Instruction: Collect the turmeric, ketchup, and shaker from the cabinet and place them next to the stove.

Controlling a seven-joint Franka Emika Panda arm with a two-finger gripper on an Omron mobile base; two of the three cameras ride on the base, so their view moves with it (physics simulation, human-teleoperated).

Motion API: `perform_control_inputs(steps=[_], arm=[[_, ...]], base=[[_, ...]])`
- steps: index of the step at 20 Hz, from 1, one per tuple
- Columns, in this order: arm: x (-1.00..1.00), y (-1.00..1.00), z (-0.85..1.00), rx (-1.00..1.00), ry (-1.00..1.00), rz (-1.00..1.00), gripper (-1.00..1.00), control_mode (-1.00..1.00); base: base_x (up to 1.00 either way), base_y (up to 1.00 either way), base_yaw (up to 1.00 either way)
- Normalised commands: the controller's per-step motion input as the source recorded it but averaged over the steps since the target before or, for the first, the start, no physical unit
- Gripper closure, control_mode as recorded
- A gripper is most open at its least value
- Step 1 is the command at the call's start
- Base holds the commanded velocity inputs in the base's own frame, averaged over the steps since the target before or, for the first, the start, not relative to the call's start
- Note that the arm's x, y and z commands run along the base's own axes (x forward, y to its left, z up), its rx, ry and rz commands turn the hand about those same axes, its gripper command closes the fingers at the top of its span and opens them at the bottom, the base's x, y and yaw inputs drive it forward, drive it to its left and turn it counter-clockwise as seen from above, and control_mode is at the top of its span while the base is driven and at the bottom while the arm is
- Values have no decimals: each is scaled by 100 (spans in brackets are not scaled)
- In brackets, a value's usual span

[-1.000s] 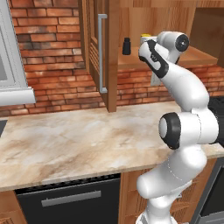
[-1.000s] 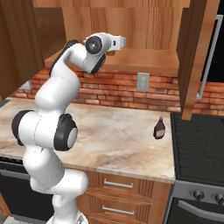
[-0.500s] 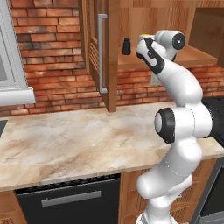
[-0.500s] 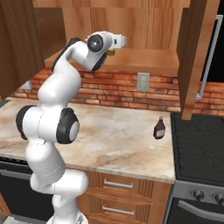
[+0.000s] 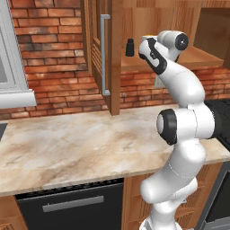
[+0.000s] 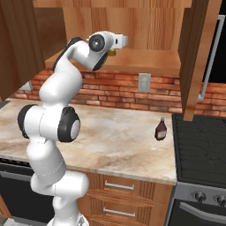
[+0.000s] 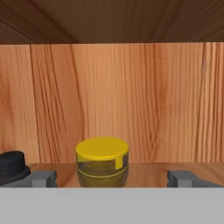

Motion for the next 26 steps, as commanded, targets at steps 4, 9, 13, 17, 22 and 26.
perform_control_inputs(steps=[4,9,13,17,22,26], arm=[[11,4,0,0,0,0,-100,-100],[12,2,0,0,0,0,-100,-100],[9,1,0,0,0,0,-100,-100],[2,0,0,0,0,0,-100,-100],[5,0,0,0,0,0,-100,-100],[8,1,0,0,0,0,-100,-100]], base=[[0,0,0],[0,0,0],[0,0,0],[0,0,0],[0,0,0],[0,0,0]])
